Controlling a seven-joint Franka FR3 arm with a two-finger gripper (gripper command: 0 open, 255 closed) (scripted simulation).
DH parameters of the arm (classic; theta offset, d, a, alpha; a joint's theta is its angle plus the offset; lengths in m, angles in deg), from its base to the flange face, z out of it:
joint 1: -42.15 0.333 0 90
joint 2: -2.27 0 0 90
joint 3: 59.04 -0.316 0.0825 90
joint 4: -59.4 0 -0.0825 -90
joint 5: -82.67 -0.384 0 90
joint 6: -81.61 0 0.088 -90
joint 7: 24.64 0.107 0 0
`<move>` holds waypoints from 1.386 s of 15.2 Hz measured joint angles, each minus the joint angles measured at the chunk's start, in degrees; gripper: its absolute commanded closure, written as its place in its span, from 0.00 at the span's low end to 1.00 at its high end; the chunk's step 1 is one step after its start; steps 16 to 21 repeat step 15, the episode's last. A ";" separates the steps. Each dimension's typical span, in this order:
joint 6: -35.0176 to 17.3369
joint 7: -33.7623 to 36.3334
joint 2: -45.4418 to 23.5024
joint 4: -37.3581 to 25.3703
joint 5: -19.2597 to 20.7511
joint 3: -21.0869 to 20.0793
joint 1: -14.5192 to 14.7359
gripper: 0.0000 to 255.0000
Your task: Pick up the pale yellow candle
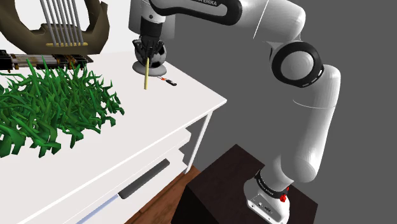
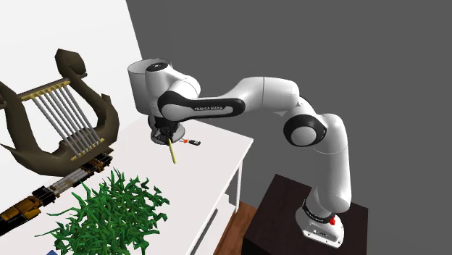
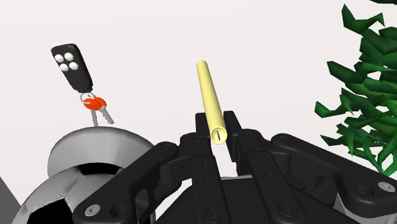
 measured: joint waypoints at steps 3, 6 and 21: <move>2.47 -0.11 -0.79 -3.27 0.18 0.01 0.32 1.00; 5.27 -0.13 -1.48 -6.77 0.36 -0.02 0.76 1.00; 15.15 -0.53 -6.73 -21.91 1.69 0.21 2.92 1.00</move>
